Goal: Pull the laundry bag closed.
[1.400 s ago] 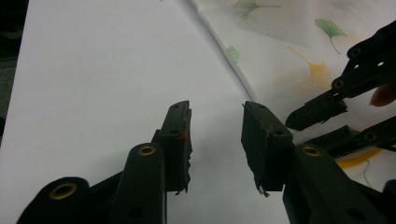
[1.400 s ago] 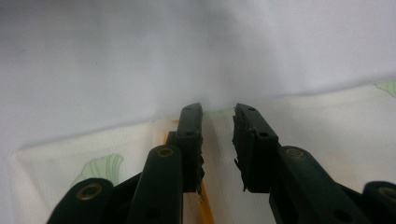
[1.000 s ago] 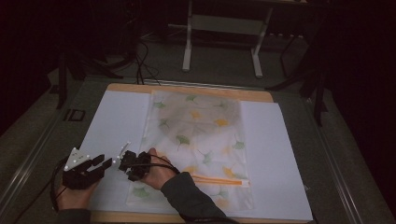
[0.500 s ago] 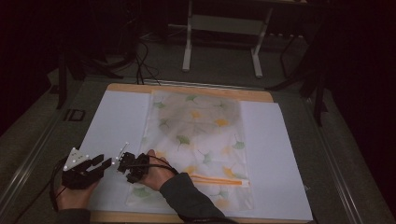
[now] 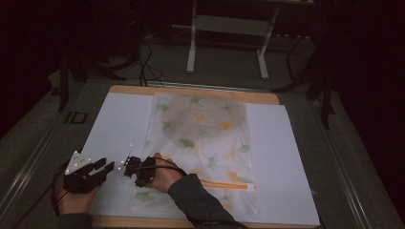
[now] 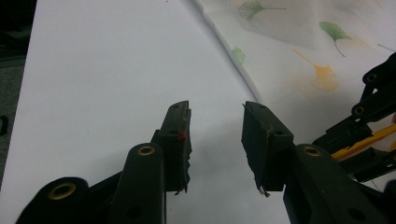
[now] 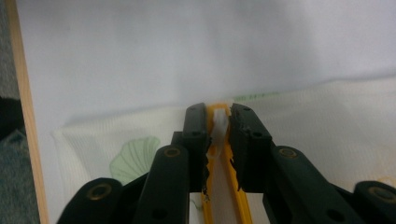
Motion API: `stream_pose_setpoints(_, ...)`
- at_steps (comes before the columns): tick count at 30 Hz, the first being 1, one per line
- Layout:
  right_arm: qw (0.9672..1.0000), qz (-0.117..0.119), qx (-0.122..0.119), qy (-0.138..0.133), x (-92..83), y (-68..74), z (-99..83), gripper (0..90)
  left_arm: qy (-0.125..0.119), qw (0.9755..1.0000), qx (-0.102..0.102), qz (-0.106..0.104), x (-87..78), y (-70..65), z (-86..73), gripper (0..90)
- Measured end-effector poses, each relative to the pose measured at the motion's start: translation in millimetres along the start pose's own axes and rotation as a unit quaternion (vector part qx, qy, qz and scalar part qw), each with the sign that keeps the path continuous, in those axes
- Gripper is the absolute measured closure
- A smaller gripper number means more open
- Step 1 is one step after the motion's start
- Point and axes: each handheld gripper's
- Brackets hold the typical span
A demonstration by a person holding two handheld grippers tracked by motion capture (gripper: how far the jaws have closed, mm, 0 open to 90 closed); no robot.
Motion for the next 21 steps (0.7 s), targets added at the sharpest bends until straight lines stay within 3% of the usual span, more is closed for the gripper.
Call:
stream_pose_setpoints(3,0.9998,-0.002,-0.01,0.018,2.2,-0.6,-1.2,79.9,0.001,1.0,0.0,-0.001,0.4,-0.6,0.1,62.3)
stream_pose_setpoints(21,0.999,0.022,-0.027,0.026,2.8,-8.5,-4.4,80.9,0.007,0.9999,0.005,-0.007,1.7,-2.1,0.1,62.4)
Point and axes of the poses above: each handheld gripper's, and its own axes: x roughly forward along the jaws, z roughly out of its top, y roughly to its left, and after that the axes turned 2 degrees about -z, right-handed
